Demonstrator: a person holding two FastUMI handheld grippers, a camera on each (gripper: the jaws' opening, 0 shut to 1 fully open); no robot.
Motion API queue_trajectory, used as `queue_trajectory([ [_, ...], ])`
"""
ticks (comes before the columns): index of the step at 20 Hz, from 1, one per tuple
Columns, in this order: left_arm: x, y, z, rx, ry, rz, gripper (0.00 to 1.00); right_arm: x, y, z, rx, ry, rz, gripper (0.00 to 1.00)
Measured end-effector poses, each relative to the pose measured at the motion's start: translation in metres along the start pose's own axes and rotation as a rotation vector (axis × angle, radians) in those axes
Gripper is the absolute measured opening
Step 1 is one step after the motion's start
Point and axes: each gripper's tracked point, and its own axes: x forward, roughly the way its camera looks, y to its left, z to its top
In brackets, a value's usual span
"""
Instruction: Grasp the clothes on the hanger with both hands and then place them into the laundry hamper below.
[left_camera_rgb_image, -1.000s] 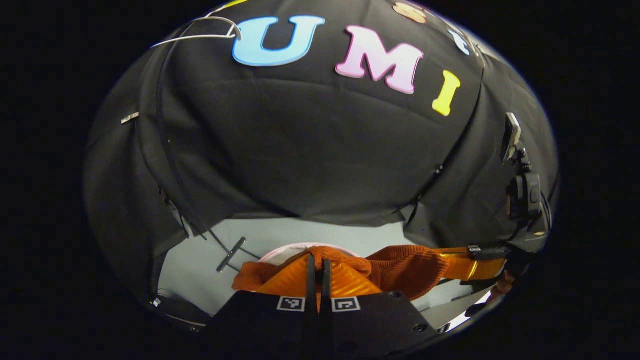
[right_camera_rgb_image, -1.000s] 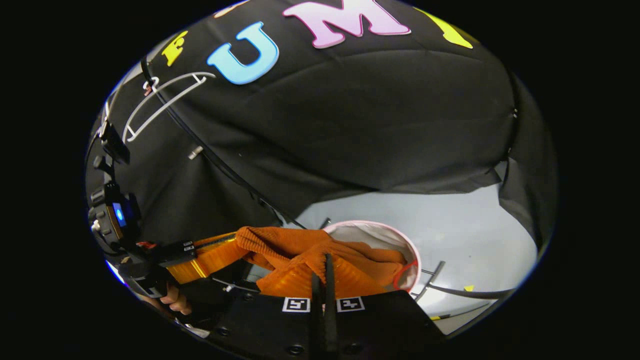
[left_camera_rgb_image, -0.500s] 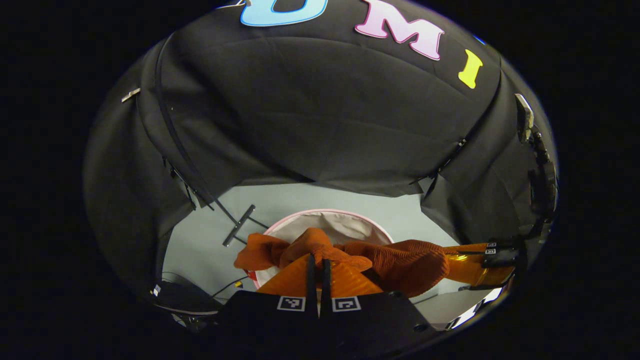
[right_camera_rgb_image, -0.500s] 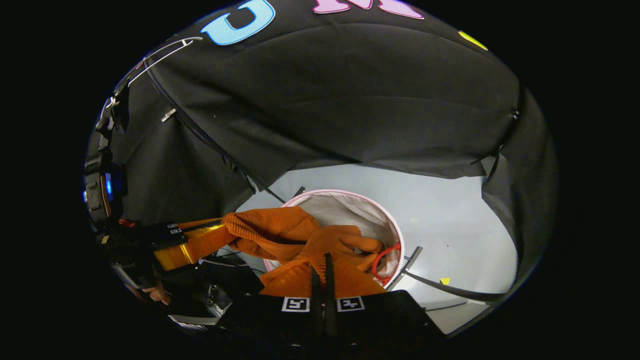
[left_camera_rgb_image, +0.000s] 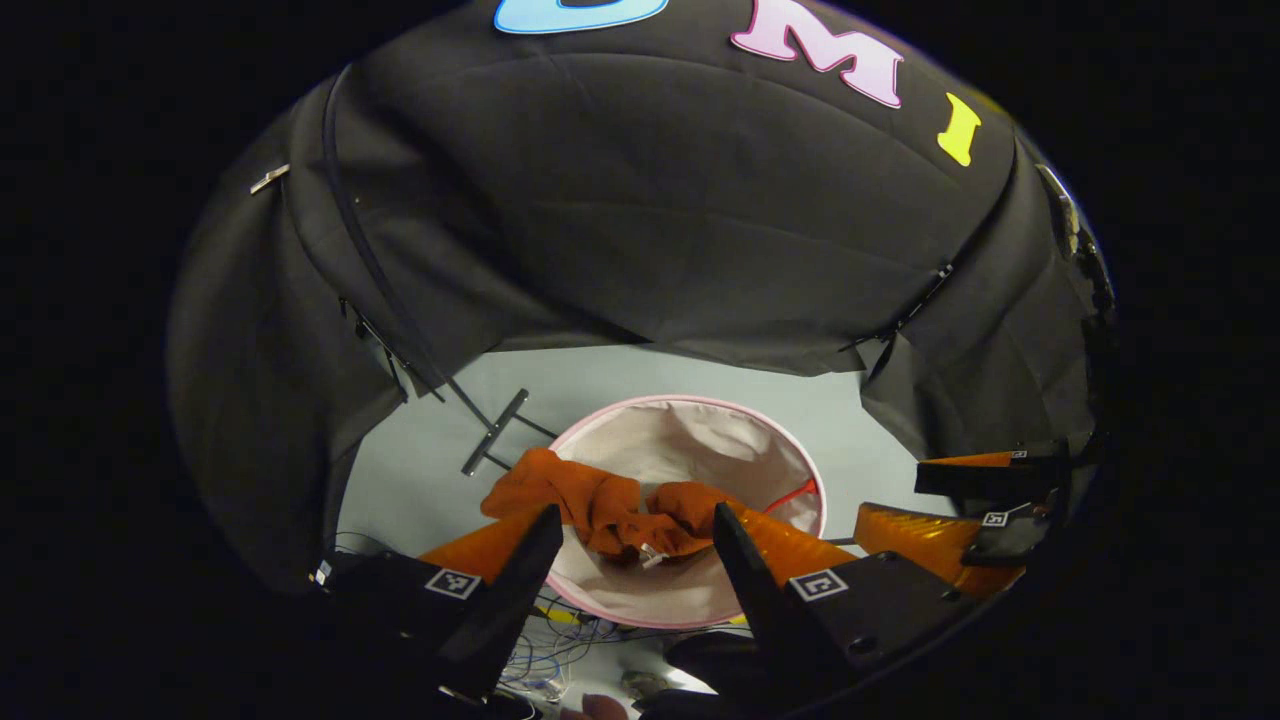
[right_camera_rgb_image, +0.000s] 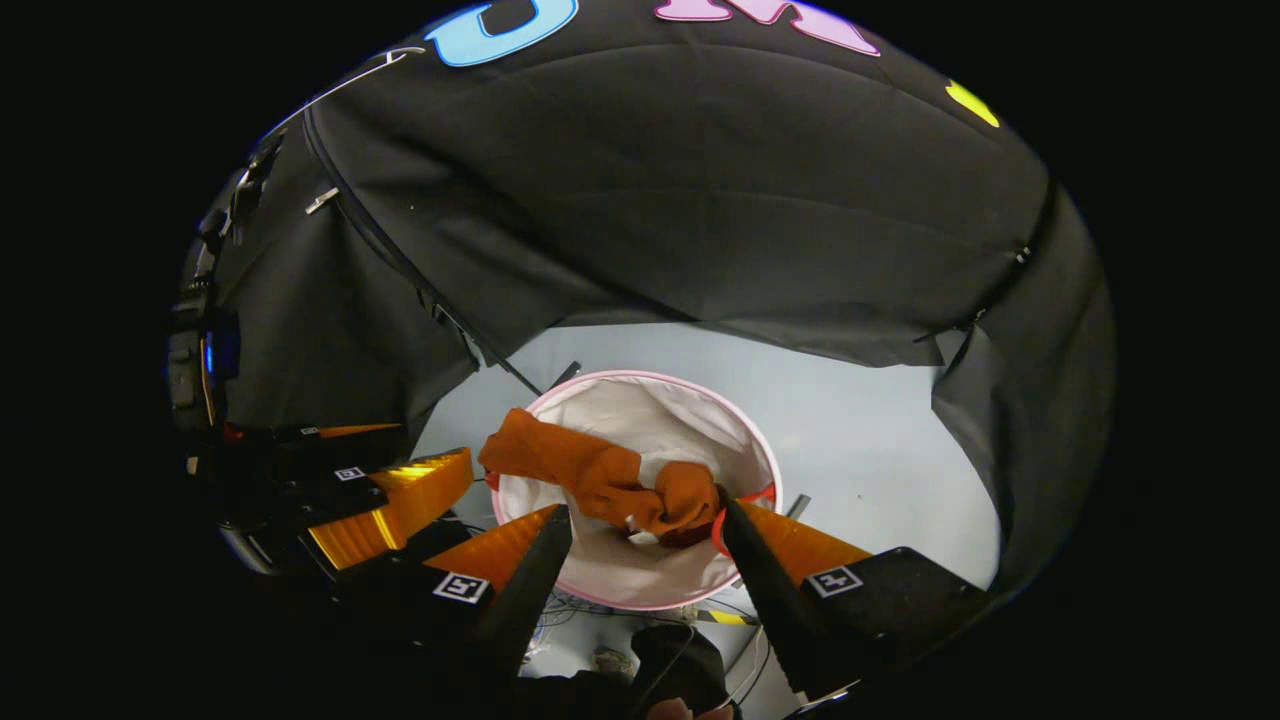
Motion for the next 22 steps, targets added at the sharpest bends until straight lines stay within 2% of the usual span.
queue_trajectory([
  [1, -0.003, 0.001, 0.001, -0.010, -0.004, -0.004, 0.92, 0.000, 0.004, 0.002, -0.006, -0.003, 0.000, 0.99],
  [2, -0.007, 0.001, 0.002, -0.020, -0.012, -0.008, 0.96, -0.001, 0.006, 0.002, -0.011, -0.007, -0.002, 0.99],
  [5, -0.028, 0.010, 0.006, -0.047, -0.042, -0.004, 0.96, -0.013, 0.010, 0.002, -0.018, -0.028, -0.017, 0.99],
  [8, -0.060, 0.016, 0.026, -0.076, -0.128, -0.002, 0.96, -0.034, 0.015, 0.019, -0.022, -0.103, -0.030, 0.99],
  [9, -0.075, 0.018, 0.031, -0.077, -0.160, -0.002, 0.96, -0.048, 0.020, 0.027, -0.021, -0.134, -0.037, 0.99],
  [10, -0.090, 0.019, 0.039, -0.075, -0.197, -0.001, 0.96, -0.062, 0.024, 0.035, -0.013, -0.171, -0.046, 0.94],
  [11, -0.107, 0.021, 0.048, -0.068, -0.240, -0.003, 0.96, -0.076, 0.028, 0.043, -0.004, -0.211, -0.058, 0.99],
  [14, -0.163, 0.025, 0.070, -0.035, -0.369, -0.007, 0.96, -0.126, 0.041, 0.068, 0.033, -0.345, -0.083, 0.99],
  [22, -0.336, 0.025, 0.087, -0.009, -0.670, -0.041, 0.95, -0.300, 0.066, 0.102, 0.050, -0.685, -0.156, 0.99],
])
